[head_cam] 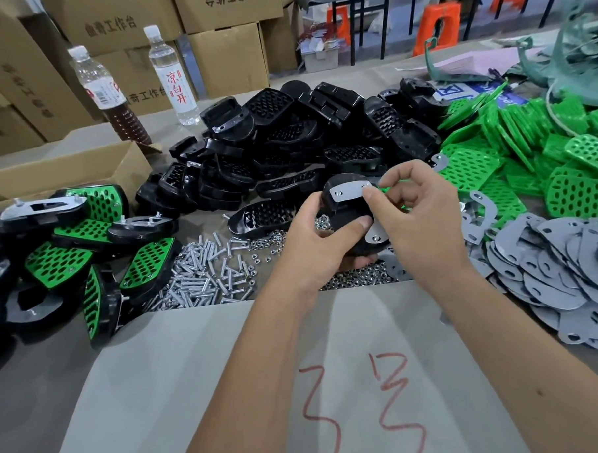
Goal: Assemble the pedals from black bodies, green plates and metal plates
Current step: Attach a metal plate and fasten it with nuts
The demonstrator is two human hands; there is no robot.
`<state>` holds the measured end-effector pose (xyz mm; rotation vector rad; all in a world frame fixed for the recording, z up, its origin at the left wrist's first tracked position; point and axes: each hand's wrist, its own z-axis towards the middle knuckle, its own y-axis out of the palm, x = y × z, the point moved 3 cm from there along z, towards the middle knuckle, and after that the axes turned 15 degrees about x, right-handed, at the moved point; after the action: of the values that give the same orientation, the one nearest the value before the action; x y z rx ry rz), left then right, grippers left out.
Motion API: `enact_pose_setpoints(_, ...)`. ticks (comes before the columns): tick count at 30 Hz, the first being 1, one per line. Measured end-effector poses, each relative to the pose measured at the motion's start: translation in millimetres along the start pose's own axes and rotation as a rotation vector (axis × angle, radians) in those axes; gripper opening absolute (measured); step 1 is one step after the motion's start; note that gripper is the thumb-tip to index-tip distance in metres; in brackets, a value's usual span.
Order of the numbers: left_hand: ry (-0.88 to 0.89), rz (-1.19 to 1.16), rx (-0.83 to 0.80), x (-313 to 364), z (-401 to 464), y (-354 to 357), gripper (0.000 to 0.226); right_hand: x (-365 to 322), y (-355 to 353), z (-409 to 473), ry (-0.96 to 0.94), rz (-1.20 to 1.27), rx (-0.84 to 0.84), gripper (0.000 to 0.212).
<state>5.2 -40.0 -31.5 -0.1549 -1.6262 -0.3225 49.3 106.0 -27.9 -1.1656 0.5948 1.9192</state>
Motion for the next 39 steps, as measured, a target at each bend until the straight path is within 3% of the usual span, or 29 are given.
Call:
enact_pose_setpoints(15, 0.043, 0.066, -0.007, -0.7, -1.2, 3.0, 0.021, 7.7, -0.2, -2.2, 0.075, 0.104, 0.086, 0.024)
enact_pose_setpoints(23, 0.016, 0.014, -0.026, 0.1, -1.8, 2.4, 0.036, 4.4, 2.2, -0.8, 0.101, 0.113, 0.027, 0.023)
enact_pose_setpoints(31, 0.02, -0.025, 0.2, -1.8, 1.4, -3.6, 0.03, 5.5, 3.0, 1.1, 0.182, 0.105, -0.125, 0.02)
enact_pose_setpoints(39, 0.129, 0.075, 0.236, -4.4, 1.7, 0.9, 0.016, 2.4, 3.2, -1.8, 0.311, 0.203, -0.128, 0.025)
